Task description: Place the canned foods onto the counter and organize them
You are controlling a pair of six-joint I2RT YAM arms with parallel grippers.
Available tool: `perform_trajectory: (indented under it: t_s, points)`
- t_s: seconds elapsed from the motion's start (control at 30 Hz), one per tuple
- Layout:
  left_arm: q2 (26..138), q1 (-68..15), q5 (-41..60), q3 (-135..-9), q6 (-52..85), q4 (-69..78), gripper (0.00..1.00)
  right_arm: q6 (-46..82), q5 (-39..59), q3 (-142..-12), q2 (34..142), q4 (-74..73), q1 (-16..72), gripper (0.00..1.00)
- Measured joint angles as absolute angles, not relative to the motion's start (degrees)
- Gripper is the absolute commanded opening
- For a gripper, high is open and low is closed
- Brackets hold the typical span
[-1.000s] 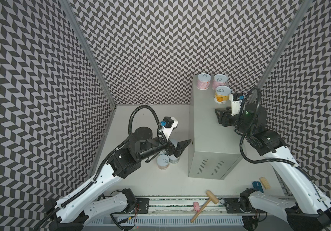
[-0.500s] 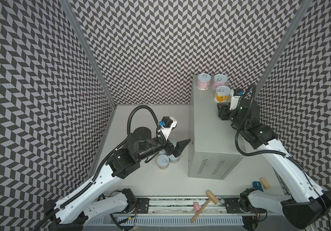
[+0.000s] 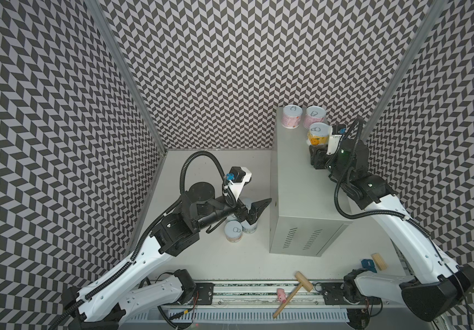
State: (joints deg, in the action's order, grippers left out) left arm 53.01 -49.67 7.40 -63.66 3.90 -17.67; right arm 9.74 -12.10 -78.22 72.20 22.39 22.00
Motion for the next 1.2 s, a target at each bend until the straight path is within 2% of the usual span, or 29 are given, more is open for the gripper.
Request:
perform_trajectory:
  t_s: [1.2]
  points:
    - [52.77,-49.45,7.38,-63.64,3.88,-17.65,1.00,10.11,-14.74,-79.07,74.37,20.32,21.47,0.63]
